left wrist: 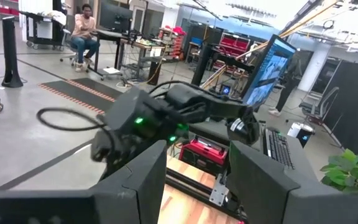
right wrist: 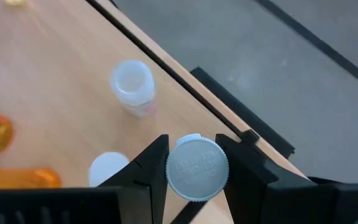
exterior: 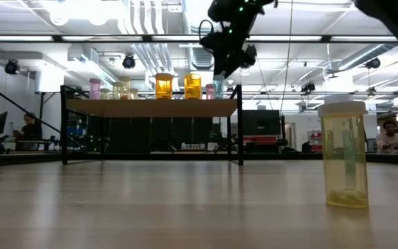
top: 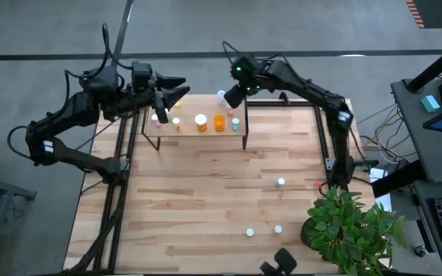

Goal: Pick and place medicine bottles onto shelf by color
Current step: Put the blue pill bottle on the shelf

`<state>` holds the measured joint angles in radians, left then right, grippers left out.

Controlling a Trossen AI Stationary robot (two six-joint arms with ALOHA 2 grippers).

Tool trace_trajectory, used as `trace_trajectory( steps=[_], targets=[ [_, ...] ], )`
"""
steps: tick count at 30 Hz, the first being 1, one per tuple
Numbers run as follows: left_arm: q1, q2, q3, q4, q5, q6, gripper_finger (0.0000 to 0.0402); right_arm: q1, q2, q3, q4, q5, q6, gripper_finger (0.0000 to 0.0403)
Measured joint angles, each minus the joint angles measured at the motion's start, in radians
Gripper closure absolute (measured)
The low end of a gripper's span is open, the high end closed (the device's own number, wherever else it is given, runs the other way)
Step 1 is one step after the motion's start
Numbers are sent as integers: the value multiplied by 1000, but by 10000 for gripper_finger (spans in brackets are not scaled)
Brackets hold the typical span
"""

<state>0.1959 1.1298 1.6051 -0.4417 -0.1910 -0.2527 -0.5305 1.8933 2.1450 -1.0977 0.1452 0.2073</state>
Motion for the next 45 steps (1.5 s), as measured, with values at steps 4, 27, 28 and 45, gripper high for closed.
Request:
trace_trajectory(
  steps=[4, 27, 28, 45],
  targets=[
    [0, -1, 0, -23, 0, -3, 242, -1, 56, 35, -7, -14, -11, 286],
    [-2, -1, 0, -19, 0, -3, 242, -5, 119, 59, -57, -49, 21, 286],
    [-2, -1, 0, -19, 0, -3, 242, -5, 119, 59, -57, -49, 23, 286],
    [-2, -1, 0, -14, 0, -3, 242, -5, 119, 59, -73, -48, 62, 227]
  ],
)
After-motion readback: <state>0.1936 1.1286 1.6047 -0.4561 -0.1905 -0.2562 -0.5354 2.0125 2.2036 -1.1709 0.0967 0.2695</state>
